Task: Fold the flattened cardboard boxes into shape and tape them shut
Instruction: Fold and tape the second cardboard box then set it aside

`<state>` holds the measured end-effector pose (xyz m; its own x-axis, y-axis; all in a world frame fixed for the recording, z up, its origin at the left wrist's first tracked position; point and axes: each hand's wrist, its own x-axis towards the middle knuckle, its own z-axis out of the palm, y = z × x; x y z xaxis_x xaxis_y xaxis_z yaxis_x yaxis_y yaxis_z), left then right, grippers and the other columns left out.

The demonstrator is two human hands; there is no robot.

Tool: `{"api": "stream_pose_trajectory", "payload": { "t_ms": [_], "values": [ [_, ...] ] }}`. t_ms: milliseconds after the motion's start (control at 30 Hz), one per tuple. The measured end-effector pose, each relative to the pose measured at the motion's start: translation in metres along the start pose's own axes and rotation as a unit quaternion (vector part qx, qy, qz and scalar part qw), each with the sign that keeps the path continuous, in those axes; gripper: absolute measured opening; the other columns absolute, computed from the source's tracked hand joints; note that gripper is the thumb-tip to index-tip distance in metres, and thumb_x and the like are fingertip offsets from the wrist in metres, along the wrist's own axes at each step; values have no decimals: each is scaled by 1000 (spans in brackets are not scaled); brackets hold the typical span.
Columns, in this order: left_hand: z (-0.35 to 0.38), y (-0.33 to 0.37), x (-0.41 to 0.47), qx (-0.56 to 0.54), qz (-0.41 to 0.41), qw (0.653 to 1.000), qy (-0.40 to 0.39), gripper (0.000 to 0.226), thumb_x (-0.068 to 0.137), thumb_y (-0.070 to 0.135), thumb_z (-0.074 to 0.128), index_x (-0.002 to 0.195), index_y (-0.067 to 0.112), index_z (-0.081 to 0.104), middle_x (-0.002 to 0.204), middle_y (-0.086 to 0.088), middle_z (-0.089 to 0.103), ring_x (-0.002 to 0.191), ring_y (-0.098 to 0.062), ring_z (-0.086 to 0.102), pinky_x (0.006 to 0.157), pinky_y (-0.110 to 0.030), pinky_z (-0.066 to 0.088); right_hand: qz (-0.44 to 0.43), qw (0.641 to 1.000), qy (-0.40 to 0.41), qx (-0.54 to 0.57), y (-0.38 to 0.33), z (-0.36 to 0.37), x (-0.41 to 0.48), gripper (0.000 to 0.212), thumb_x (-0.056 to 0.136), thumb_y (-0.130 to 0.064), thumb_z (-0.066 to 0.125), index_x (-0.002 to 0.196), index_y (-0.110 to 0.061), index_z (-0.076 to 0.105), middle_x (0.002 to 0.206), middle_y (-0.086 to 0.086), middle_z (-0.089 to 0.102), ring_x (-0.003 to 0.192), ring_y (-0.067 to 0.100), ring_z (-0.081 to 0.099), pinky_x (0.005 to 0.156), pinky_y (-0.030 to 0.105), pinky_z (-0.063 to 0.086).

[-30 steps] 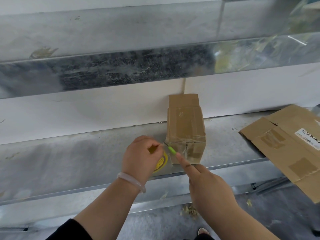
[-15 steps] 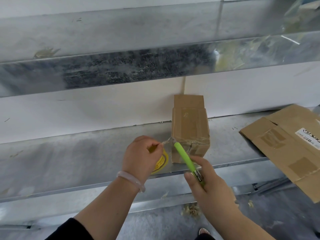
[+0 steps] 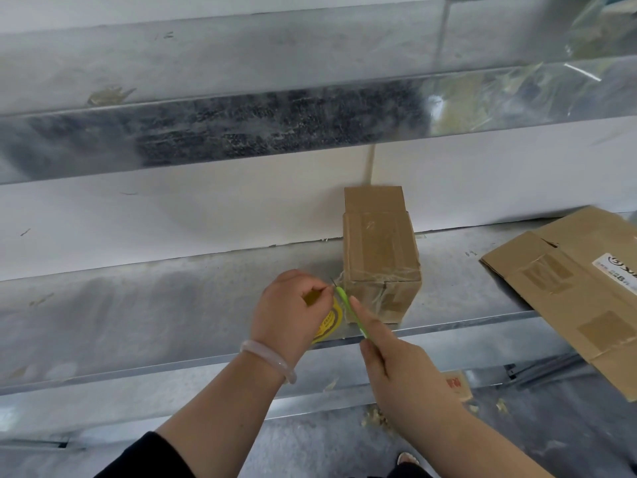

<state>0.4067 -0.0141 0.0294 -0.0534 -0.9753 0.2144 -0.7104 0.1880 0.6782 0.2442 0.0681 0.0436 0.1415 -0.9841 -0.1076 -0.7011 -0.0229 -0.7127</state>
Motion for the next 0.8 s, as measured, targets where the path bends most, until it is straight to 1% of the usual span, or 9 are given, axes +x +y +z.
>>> {"api": "stream_pose_trajectory", "payload": {
  "t_ms": [67,133,200,300,433,500,567,667,800],
  "values": [
    [1,1,0,5,-6,1000,-2,12,85,32,65,78,26,72,82,13,65,82,-1,58,71,-16,43,1,999,8,-47,-1,1,2,66,105,-31,30,126,-70,-19,64,-9,46,62,8,49,58,25,37],
    [1,1,0,7,-21,1000,0,11,85,32,64,77,28,71,84,14,64,82,-1,57,72,-21,45,4,995,6,-100,-1,2,2,67,106,-32,27,122,-65,-29,67,-9,44,61,7,45,54,23,34],
    [3,2,-1,6,-25,1000,-2,11,85,32,64,76,30,69,84,14,63,81,-1,56,71,-22,46,9,991,1,-134,-1,4,1,68,106,-32,25,120,-62,-34,67,-8,43,59,8,43,50,22,32],
    [4,4,-1,10,-28,1000,0,10,85,32,64,76,29,69,85,14,63,82,-2,57,70,-21,45,16,990,-1,-138,0,5,3,68,106,-31,26,123,-61,-33,68,-7,44,59,8,43,50,23,31],
    [0,1,2,1,-42,999,5,12,85,31,64,77,27,72,85,14,64,84,-1,57,69,-13,41,20,991,-2,-134,2,4,5,68,106,-30,27,130,-60,-29,68,-7,44,61,8,45,53,24,33],
    [0,2,2,-10,-51,999,3,13,85,31,64,76,26,72,83,14,65,84,-1,57,70,-14,41,21,989,-7,-146,4,3,4,68,106,-30,27,129,-59,-30,68,-7,43,59,8,43,48,23,31],
    [-1,3,2,-41,-83,996,19,16,85,32,66,71,26,71,75,13,66,77,-2,59,65,-17,43,36,988,-9,-153,8,3,2,68,106,-29,27,129,-58,-30,67,-7,43,57,9,42,46,23,30],
    [-10,1,11,-74,-115,990,40,21,84,33,67,65,25,70,66,12,66,70,0,59,62,-22,46,67,987,-5,-144,18,0,1,65,106,-29,27,136,-55,-24,64,-7,44,56,9,43,46,23,33],
    [-10,-6,16,-39,-73,996,26,18,86,36,65,72,25,71,76,11,66,77,-2,59,70,-24,46,6,994,-7,-110,17,1,-1,66,105,-36,28,133,-66,-23,64,-7,43,59,10,46,50,22,34]
  ]
}}
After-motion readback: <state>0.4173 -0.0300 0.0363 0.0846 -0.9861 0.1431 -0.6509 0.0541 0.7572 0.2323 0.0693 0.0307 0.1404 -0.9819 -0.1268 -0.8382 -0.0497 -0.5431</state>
